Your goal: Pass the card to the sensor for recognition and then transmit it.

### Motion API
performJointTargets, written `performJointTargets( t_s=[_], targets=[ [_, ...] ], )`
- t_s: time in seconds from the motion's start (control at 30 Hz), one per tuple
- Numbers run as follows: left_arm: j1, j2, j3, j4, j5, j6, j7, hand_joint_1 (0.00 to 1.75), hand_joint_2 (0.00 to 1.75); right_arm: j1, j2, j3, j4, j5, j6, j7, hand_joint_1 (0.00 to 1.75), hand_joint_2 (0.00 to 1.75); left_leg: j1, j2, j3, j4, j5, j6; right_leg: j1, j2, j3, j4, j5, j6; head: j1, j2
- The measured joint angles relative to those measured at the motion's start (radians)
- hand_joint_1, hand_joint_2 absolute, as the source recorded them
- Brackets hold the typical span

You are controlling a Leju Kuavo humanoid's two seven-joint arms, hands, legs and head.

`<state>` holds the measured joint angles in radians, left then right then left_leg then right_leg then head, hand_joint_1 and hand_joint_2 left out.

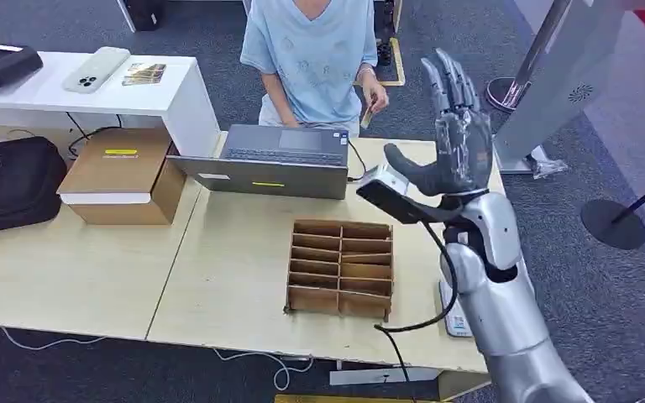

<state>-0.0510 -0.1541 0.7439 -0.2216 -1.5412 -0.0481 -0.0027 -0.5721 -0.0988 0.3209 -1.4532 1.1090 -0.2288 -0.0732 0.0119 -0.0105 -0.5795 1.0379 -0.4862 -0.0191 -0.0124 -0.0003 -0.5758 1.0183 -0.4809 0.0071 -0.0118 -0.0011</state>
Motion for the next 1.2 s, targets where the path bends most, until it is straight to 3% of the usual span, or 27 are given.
performJointTargets(
  t_s=[0.2, 0.57, 0.83, 1.2],
  targets=[
    [-0.007, 0.005, -0.034, 0.0, 0.0, -0.014, 0.002, 0.0, 0.0, -0.284, 0.06, 0.058, 0.287, 0.066, 0.041, 0.07, 0.0, 1.75, 0.0, 0.0, 0.0, 0.0, 0.001, -0.001, 0.0, 0.0, -0.001, 0.001, 0.001, 0.0, 0.0, 0.0],
    [-0.017, 0.008, -0.065, 0.0, 0.0, -0.03, 0.002, 0.0, 0.0, -0.593, 0.193, 0.087, 0.764, 0.145, 0.121, 0.155, 0.0, 1.75, 0.0, -0.001, -0.001, 0.0, 0.002, -0.001, 0.0, -0.001, -0.003, 0.001, 0.001, 0.0, 0.0, 0.0],
    [-0.018, 0.009, -0.066, 0.0, 0.0, -0.033, 0.002, 0.0, 0.0, -0.666, 0.238, 0.079, 0.97, 0.145, 0.219, 0.237, 0.0, 1.75, 0.0, -0.001, -0.001, 0.001, 0.002, -0.001, 0.0, 0.0, -0.003, 0.001, 0.001, 0.0, 0.0, 0.0],
    [-0.019, 0.012, -0.066, 0.0, 0.0, -0.034, 0.002, 0.0, 0.0, -0.685, 0.246, 0.066, 1.047, 0.158, 0.209, 0.247, 0.0, 1.75, 0.0, -0.001, -0.001, 0.001, 0.002, -0.001, 0.0, 0.0, -0.003, 0.001, 0.001, 0.0, 0.0, 0.0]
  ],
)
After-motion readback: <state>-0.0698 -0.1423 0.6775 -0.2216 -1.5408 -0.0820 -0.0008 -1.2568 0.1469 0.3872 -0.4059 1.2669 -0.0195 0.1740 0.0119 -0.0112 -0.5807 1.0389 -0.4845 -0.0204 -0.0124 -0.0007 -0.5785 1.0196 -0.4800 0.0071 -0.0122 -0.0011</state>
